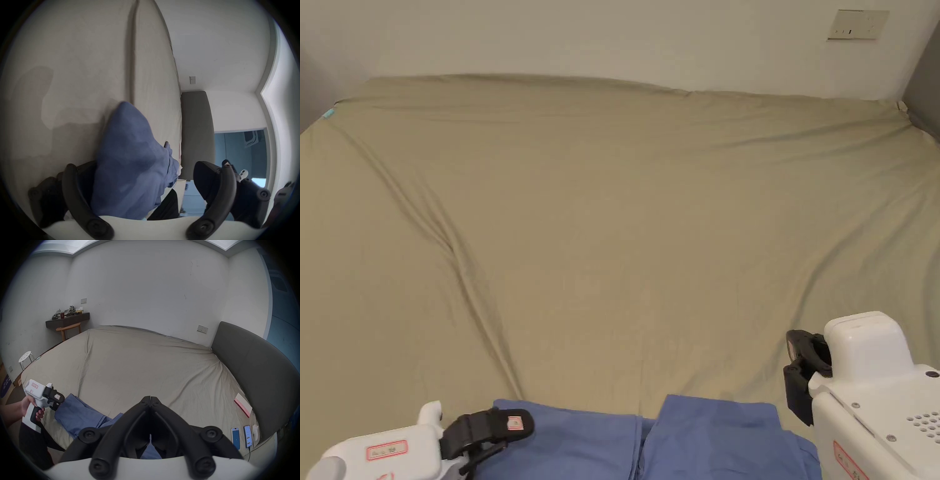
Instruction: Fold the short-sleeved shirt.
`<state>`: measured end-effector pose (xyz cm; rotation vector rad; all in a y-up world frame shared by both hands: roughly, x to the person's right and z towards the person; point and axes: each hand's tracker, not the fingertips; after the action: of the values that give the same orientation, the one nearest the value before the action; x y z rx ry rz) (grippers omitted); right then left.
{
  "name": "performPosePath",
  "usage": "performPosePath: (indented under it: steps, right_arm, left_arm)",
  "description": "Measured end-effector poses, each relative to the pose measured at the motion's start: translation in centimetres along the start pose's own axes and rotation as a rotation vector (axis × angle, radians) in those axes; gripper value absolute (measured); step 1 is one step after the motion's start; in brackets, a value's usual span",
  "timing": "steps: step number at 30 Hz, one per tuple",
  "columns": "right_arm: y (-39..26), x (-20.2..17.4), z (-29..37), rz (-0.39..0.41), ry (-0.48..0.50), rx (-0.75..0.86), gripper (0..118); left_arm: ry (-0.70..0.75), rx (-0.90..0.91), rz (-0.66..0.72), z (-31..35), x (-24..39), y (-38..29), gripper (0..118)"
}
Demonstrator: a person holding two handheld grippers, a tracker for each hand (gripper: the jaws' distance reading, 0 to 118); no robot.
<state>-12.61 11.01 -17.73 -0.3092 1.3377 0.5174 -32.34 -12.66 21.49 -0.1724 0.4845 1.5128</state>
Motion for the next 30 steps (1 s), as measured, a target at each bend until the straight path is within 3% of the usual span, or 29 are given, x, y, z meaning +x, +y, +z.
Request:
performPosePath:
  steps: [2, 3, 4, 5, 10, 17, 30]
  right_arm:
    - [0.0, 0.0, -0.1, -0.007, 0.005, 0.001, 0]
    - [0.1, 0.0, -0.1, -0.008, 0.007, 0.001, 0]
    - [0.1, 0.0, -0.1, -0.007, 0.006, 0.001, 0]
    - [0.1, 0.0, -0.1, -0.005, 0.004, 0.001, 0]
    - [0.3, 0.2, 0.3, 0.001, 0.001, 0.007, 0]
    - [0.5, 0.2, 0.6, -0.002, 0.002, 0.018, 0]
    - [0.9, -0.9, 0.6, 0.008, 0.033, 0.032, 0]
  left_arm:
    - [0.189, -0.034, -0.123, -0.9, 2.1, -1.1, 49]
    - [0.287, -0.052, -0.205, -1.7, 2.7, -1.7, 12]
    - [0.340, -0.067, -0.260, -2.1, 3.2, -2.0, 12]
    - [0.281, -0.044, -0.260, -2.0, 1.7, -0.7, 12]
    - [0.334, -0.007, -0.352, 0.0, 4.6, -1.6, 12]
    - [0.391, 0.094, -0.369, 5.3, 4.8, 0.6, 12]
    - [0.681, 0.305, -0.513, 14.4, 10.4, 2.5, 11]
